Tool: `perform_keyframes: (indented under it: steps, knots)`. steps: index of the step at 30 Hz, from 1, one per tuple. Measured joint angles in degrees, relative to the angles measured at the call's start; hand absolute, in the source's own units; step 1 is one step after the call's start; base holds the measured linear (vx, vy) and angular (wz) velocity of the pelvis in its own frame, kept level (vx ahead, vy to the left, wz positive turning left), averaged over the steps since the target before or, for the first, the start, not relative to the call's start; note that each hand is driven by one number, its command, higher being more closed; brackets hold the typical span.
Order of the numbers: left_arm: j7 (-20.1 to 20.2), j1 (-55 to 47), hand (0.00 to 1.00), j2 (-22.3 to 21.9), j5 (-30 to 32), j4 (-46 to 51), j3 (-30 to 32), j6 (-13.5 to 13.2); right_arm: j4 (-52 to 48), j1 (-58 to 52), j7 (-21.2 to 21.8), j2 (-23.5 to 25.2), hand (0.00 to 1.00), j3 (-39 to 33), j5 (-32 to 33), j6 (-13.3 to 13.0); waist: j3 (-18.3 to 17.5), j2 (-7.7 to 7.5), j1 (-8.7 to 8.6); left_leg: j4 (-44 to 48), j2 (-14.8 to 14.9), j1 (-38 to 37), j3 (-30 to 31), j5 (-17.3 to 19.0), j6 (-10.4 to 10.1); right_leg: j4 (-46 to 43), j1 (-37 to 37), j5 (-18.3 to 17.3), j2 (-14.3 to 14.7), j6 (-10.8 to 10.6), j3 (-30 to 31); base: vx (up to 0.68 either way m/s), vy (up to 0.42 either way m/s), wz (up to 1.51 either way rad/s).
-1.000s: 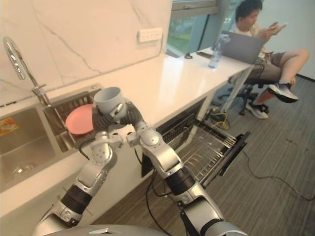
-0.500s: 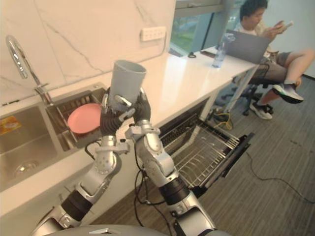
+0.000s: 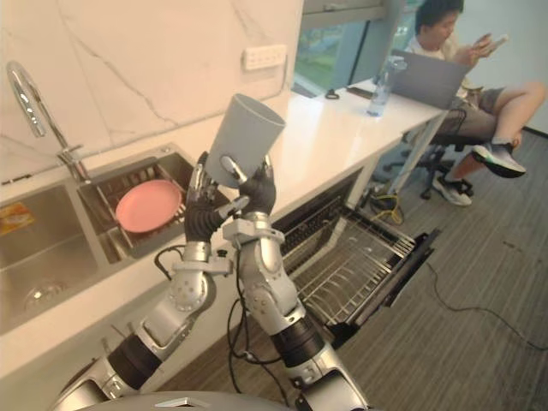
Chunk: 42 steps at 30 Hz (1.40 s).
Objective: Walk over to the sink, pick up the cup, carry it to the dishwasher, place the cup inside the dishwasher, then close the dishwasher door
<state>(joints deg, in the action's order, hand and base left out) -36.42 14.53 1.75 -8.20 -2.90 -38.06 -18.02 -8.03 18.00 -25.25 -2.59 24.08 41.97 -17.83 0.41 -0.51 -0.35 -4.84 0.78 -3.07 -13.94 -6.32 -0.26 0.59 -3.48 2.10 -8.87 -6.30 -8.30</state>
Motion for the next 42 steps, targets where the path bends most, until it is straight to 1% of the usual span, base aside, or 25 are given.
perform_keyframes:
  steps: [1, 2, 5, 6, 8, 11, 14, 16, 20, 22, 24, 25, 27, 29, 31, 34, 35, 37, 38, 39, 40, 41, 42]
  knots:
    - [0.02, -0.01, 0.0, 0.02, 0.0, -0.09, -0.15, 0.01, -0.13, -0.04, 0.08, 0.03, 1.0, -0.07, 1.0, -1.04, 0.0, 0.0, -0.17, 0.0, 0.0, 0.0, -0.08, 0.0, 0.0, 0.0, 0.06, 0.01, 0.0, -0.01, 0.11, 0.01, 0.002, -0.03]
    - [0.06, -0.04, 0.0, 0.03, 0.0, -0.17, -0.26, 0.06, -0.37, -0.08, 0.13, 0.06, 1.0, -0.2, 1.24, -1.44, 0.0, 0.0, -0.23, 0.0, 0.0, 0.0, -0.11, 0.0, 0.0, 0.0, 0.07, 0.01, 0.01, -0.02, 0.14, 0.0, 0.001, -0.04]
    - [2.37, -1.16, 0.0, 0.15, 0.22, -1.71, -3.41, 1.71, -4.86, -0.48, 1.24, 2.41, 1.0, -3.47, 3.23, -4.27, 0.01, 0.02, -0.38, 0.0, 0.03, -0.01, -0.38, 0.03, 0.02, -0.01, 0.24, 0.01, 0.03, -0.04, 0.45, 0.0, 0.001, -0.05]
    - [3.16, -1.54, 0.0, 0.12, 0.45, -2.97, -4.63, 2.27, -6.38, -0.56, 2.04, 3.42, 1.0, -5.03, 3.42, -5.69, 0.0, 0.03, -0.48, 0.0, 0.02, -0.02, -0.56, 0.05, 0.04, -0.04, 0.38, 0.01, 0.03, -0.04, 0.66, 0.0, 0.006, -0.09]
    - [5.13, -2.61, 0.0, 0.12, 0.56, -3.33, -6.39, 3.24, -6.94, -0.75, 4.28, 3.86, 1.0, -7.59, 4.18, -8.3, 0.0, 0.03, -0.72, -0.01, 0.01, -0.1, -1.27, 0.13, 0.1, -0.14, 0.72, 0.02, 0.06, -0.05, 1.39, -0.01, 0.01, -0.14]
    - [6.44, -2.68, 0.0, 0.0, 0.69, -3.46, -7.49, 3.35, -6.94, -1.81, 5.98, 3.87, 1.0, -10.06, 5.76, -9.71, 0.0, 0.03, -1.03, -0.03, -0.02, -0.1, -1.73, 0.2, 0.13, -0.21, 1.0, 0.05, 0.06, -0.11, 1.73, -0.01, 0.009, -0.09]
    - [7.29, -2.68, 0.0, -0.64, 2.35, -4.61, -7.72, 3.35, -6.94, -3.44, 8.49, 3.72, 1.0, -12.15, 7.6, -10.78, -0.03, 0.06, -1.32, -0.03, 0.02, -0.13, -2.03, 0.2, 0.13, -0.32, 1.23, 0.05, 0.14, -0.11, 2.09, -0.01, 0.002, -0.05]
    - [7.78, -2.7, 0.0, -0.73, 2.35, -5.11, -7.58, 3.35, -6.94, -4.85, 10.16, 3.66, 1.0, -13.35, 7.79, -10.76, -0.03, 0.06, -1.24, -0.04, 0.08, -0.26, -2.43, 0.25, 0.07, -0.32, 1.36, 0.05, 0.26, -0.12, 2.64, 0.0, -0.001, -0.13]
    - [9.44, -2.95, 0.0, -0.74, 1.77, -5.57, -6.86, 3.35, -8.25, -8.14, 11.55, 3.53, 1.0, -16.54, 7.75, -10.73, -0.02, 0.04, -1.17, -0.06, 0.09, -0.86, -3.27, 0.6, 0.04, -0.5, 1.29, -0.09, 0.25, -0.31, 3.33, 0.01, 0.005, -0.1]
    - [13.07, -3.7, 0.0, -0.72, -1.53, -7.61, -6.45, 3.34, -9.76, -11.37, 12.3, 3.37, 1.0, -20.28, 7.24, -10.74, 0.0, -0.07, -1.29, -0.07, 0.03, -0.95, -3.43, 0.75, 0.07, -0.72, 1.36, -0.19, 0.17, -0.45, 3.56, 0.01, 0.009, -0.04]
    - [17.69, -6.94, 0.0, -0.67, -6.45, -7.82, -5.59, 3.44, -10.29, -14.45, 12.22, 2.48, 1.0, -24.61, 5.77, -10.73, -0.01, -0.24, -1.56, -0.07, 0.01, -1.0, -3.81, 0.93, 0.04, -1.07, 1.72, -0.38, 0.17, -0.66, 4.24, 0.02, 0.007, -0.09]
    - [19.17, -7.97, 0.0, -0.66, -8.07, -7.82, -5.47, 3.64, -10.56, -15.45, 12.2, 2.05, 1.0, -26.16, 5.15, -10.75, 0.0, -0.25, -1.59, -0.07, 0.0, -1.0, -3.99, 0.99, 0.04, -1.1, 1.81, -0.4, 0.17, -0.69, 4.39, 0.02, 0.011, -0.1]
    - [24.87, -11.08, 0.0, -0.52, -14.32, -8.01, -5.61, 4.97, -11.81, -18.76, 11.94, 1.45, 1.0, -32.79, 3.39, -11.17, 0.03, -0.38, -1.89, -0.07, -0.06, -1.14, -4.64, 1.26, 0.04, -1.2, 2.01, -0.5, 0.1, -0.82, 4.71, 0.03, 0.016, -0.1]
    - [28.06, -12.26, 0.0, -0.51, -17.5, -8.08, -6.31, 6.24, -11.83, -20.26, 11.27, 0.85, 1.0, -36.83, 2.27, -11.64, 0.25, -0.95, -2.36, -0.07, -0.07, -1.27, -4.97, 1.41, 0.02, -1.41, 2.1, -0.64, 0.07, -0.92, 4.89, 0.02, 0.01, -0.07]
    - [32.74, -12.77, 0.0, -0.65, -23.17, -9.63, -8.12, 9.07, -11.88, -22.15, 9.51, 0.62, 1.0, -43.12, 0.29, -11.87, 0.27, -1.19, -3.08, -0.07, -0.03, -1.94, -5.83, 1.67, 0.04, -2.04, 2.07, -1.12, 0.05, -1.07, 5.42, 0.02, 0.009, -0.13]
    - [36.55, -13.57, 0.0, -0.55, -25.1, -13.37, -9.5, 11.16, -11.84, -24.43, 8.48, -0.42, 1.0, -48.02, -1.01, -11.14, -0.04, -1.7, -3.62, -0.07, 0.21, -2.88, -7.43, 2.22, -0.16, -2.46, 2.27, -1.38, 0.17, -1.15, 6.66, 0.03, -0.004, -0.31]
    - [37.03, -14.43, 0.0, -0.56, -25.4, -14.65, -9.37, 11.81, -11.62, -24.78, 8.42, -0.39, 1.0, -49.57, -1.75, -10.1, -0.31, -2.13, -3.67, -0.06, 0.31, -3.19, -8.58, 2.51, -0.3, -3.23, 3.01, -1.59, 0.12, -1.04, 6.97, 0.01, 0.014, -0.47]
    - [37.25, -15.12, 0.0, -0.55, -25.42, -15.4, -8.77, 12.58, -11.08, -24.88, 8.81, -0.32, 1.0, -49.8, -1.85, -8.55, -0.42, -2.95, -3.17, -0.04, 0.36, -3.54, -10.48, 2.88, -0.41, -5.2, 4.73, -1.85, -0.51, -0.93, 6.11, 0.0, 0.011, -0.6]
    - [37.34, -15.53, 0.0, -0.5, -25.4, -15.8, -8.36, 13.08, -9.96, -25.26, 10.05, -0.16, 1.0, -49.2, -1.83, -7.14, -0.08, -3.97, -2.94, -0.04, 0.33, -3.84, -11.48, 3.46, -0.15, -7.39, 6.02, -2.29, -1.26, -1.06, 5.38, -0.02, 0.003, -0.46]
    - [37.44, -15.85, 0.0, -0.29, -25.29, -15.83, -8.19, 13.46, -8.05, -25.8, 11.27, -0.15, 1.0, -48.73, -1.82, -6.39, 0.35, -4.93, -3.27, -0.05, 0.17, -3.8, -11.53, 3.62, -0.11, -9.0, 6.51, -2.72, -2.02, -1.63, 4.44, -0.02, -0.001, -0.25]
    - [37.66, -16.28, 0.0, 0.08, -24.42, -15.93, -8.06, 13.83, -4.5, -26.7, 12.64, -0.07, 1.0, -48.8, -1.72, -5.49, 0.65, -6.24, -3.41, -0.06, -0.07, -3.84, -11.11, 3.65, -0.1, -10.54, 6.92, -3.21, -2.71, -2.33, 3.76, -0.02, -0.005, 0.13]
    - [37.71, -16.79, 0.0, 0.34, -22.7, -16.51, -7.7, 14.33, -0.71, -27.0, 13.41, 0.04, 1.0, -49.06, -1.39, -4.84, 0.81, -7.12, -3.29, -0.06, -0.25, -3.62, -10.35, 3.63, -0.08, -11.25, 7.2, -3.39, -3.22, -2.67, 2.67, 0.0, -0.006, 0.25]
    - [37.71, -17.12, 0.0, 0.39, -21.77, -17.02, -7.39, 14.68, 0.94, -27.01, 13.9, 0.07, 1.0, -49.23, -1.19, -4.47, 0.91, -7.4, -3.18, -0.06, -0.32, -3.49, -9.82, 3.62, -0.06, -11.3, 7.07, -3.33, -3.33, -2.66, 2.32, 0.0, -0.026, 0.38]
